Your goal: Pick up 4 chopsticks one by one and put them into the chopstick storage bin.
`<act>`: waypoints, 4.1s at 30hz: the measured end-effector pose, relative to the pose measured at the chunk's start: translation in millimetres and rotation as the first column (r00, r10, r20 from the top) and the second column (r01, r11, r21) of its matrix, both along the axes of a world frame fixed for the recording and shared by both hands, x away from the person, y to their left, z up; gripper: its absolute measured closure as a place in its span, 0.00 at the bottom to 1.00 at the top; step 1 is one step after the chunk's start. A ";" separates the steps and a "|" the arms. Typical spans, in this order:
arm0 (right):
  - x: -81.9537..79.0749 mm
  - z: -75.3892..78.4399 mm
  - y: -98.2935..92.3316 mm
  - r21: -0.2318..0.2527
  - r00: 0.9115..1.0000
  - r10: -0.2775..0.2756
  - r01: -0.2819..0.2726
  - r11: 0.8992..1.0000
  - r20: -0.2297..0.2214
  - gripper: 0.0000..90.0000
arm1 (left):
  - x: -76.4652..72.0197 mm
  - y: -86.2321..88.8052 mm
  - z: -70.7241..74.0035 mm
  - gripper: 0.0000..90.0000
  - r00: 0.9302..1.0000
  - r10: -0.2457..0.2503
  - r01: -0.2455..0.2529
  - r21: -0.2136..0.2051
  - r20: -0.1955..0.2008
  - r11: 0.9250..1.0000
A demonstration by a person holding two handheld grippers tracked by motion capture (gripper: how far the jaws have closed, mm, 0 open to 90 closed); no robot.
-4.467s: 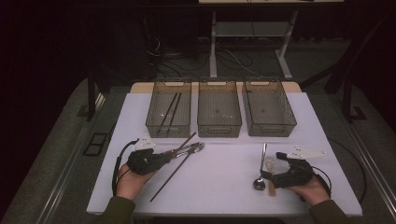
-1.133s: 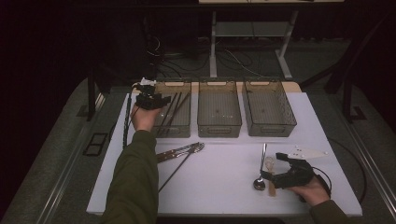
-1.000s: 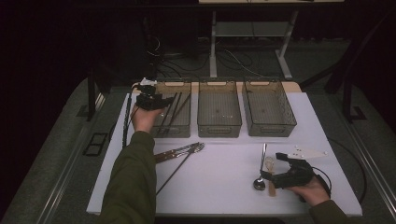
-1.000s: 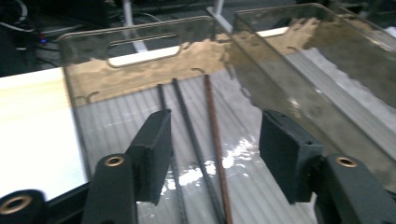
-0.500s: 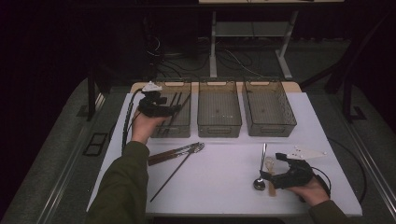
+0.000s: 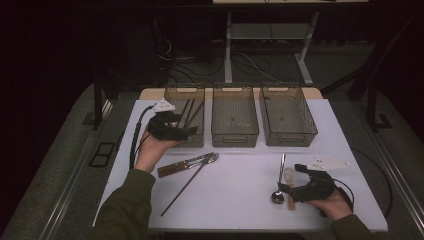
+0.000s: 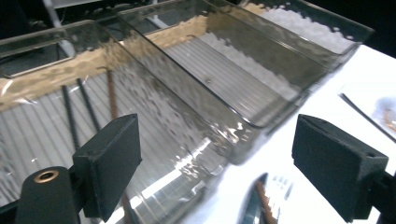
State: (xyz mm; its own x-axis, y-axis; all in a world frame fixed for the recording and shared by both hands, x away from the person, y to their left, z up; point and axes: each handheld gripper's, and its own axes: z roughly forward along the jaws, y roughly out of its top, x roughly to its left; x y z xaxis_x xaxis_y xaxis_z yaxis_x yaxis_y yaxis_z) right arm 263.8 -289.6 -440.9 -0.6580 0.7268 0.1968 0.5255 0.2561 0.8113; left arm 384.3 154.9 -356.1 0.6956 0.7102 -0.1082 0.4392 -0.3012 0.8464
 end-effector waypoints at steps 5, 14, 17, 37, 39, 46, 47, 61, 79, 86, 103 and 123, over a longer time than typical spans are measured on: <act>0.0 -1.5 2.6 -0.024 0.999 -0.032 0.032 0.999 0.004 0.00 | -20.7 -5.9 -6.8 0.16 1.000 -0.031 0.031 0.005 -0.001 1.000; 0.5 -1.5 -1.0 -0.030 0.999 -0.033 0.033 0.999 0.002 0.00 | -52.7 -11.3 -24.3 0.15 0.998 -0.057 0.057 0.019 -0.013 0.998; 0.3 -1.2 0.4 -0.028 1.000 -0.028 0.028 0.999 -0.001 0.00 | -60.5 -10.8 -31.0 0.15 0.998 -0.064 0.064 0.026 -0.021 0.998; 0.8 -1.2 -0.7 -0.046 0.999 -0.041 0.041 0.998 0.009 0.00 | -101.5 9.0 -69.7 0.30 0.996 -0.042 0.048 0.082 -0.073 0.995; 0.6 -1.2 -0.7 -0.048 0.999 -0.039 0.039 0.998 0.009 0.00 | -103.8 10.3 -71.4 0.36 0.996 -0.041 0.049 0.095 -0.082 0.994; 0.9 -1.8 -0.2 -0.058 0.999 -0.037 0.037 0.998 0.010 0.00 | -106.3 12.6 -77.1 0.62 0.989 -0.040 0.053 0.086 -0.146 0.995; 0.7 -1.8 0.0 -0.058 0.999 -0.037 0.037 0.998 0.008 0.00 | -106.0 12.0 -78.0 0.64 0.987 -0.045 0.059 0.088 -0.154 0.994; 0.5 -2.0 0.7 -0.062 0.999 -0.039 0.039 0.997 0.006 0.00 | -104.0 5.7 -84.9 0.84 0.975 -0.059 0.094 0.155 -0.216 0.983; 0.6 -2.3 0.8 -0.065 0.999 -0.035 0.036 0.997 0.008 0.00 | -103.9 -0.2 -85.8 0.92 0.975 -0.046 0.093 0.216 -0.216 0.972; 0.7 -2.3 0.7 -0.065 0.999 -0.035 0.035 0.997 0.008 0.00 | -103.5 -0.7 -85.6 0.94 0.976 -0.027 0.073 0.209 -0.214 0.975; 0.7 -2.3 0.8 -0.064 0.999 -0.033 0.033 0.997 0.007 0.00 | -101.6 8.6 -77.0 0.95 0.981 -0.048 0.083 0.183 -0.188 0.980; 1.0 -2.2 0.8 -0.065 1.000 -0.027 0.028 0.998 0.010 0.00 | -104.6 15.0 -60.9 0.95 0.987 -0.091 0.107 0.121 -0.131 0.987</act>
State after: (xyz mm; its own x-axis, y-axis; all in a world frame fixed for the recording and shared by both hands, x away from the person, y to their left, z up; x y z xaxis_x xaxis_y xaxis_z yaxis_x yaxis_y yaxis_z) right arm 264.8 -288.8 -443.1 -0.6392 0.7557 0.1424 0.5255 0.2940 0.7984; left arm 279.7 169.9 -416.9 0.7500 0.6520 -0.1116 0.5012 -0.4501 0.7391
